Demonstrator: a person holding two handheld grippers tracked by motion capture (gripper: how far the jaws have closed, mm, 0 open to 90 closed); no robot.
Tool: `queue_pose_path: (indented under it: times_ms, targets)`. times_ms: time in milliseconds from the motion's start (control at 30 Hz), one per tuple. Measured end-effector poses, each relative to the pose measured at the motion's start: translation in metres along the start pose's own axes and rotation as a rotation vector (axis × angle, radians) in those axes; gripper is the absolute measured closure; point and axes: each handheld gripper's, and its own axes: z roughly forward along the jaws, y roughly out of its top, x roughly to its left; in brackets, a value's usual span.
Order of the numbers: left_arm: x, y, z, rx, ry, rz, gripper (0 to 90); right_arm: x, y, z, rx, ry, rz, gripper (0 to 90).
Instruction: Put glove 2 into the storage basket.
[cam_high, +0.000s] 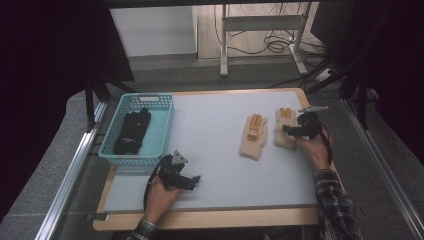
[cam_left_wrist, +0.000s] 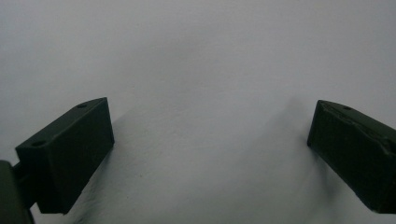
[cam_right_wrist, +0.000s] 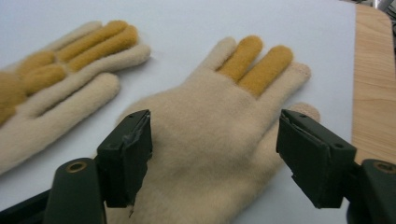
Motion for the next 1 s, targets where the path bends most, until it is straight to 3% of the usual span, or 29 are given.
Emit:
queue_pose_path:
  times_ms: [133,400,467,600,667,767,1000]
  targets:
    - [0.0,0.0,0.0,0.0,0.0,0.0,0.8,0.001,0.0,0.01,0.006,0.022,-0.002,23.6]
    - [0.0,0.0,0.0,-0.001,0.0,0.0,0.9,0.019,0.002,0.025,0.051,0.013,-0.11,24.3]
    - [0.0,0.0,0.0,-0.001,0.0,0.0,0.9,0.02,0.002,0.027,0.057,0.02,-0.1,30.4]
    - [0.0,0.0,0.0,-0.001,0.0,-0.001,0.9,0.017,0.002,0.027,0.069,0.097,-0.032,49.2]
    - [0.0,0.0,0.0,0.0,0.0,-0.001,0.9,0.018,0.002,0.026,0.071,0.097,-0.007,54.6]
    - [0.0,0.0,0.0,0.0,0.0,-0.001,0.9,0.019,0.002,0.025,0.073,0.1,0.014,58.8]
    - [0.0,0.0,0.0,0.001,0.0,-0.002,0.9,0.024,0.004,0.012,0.025,0.097,0.004,60.3]
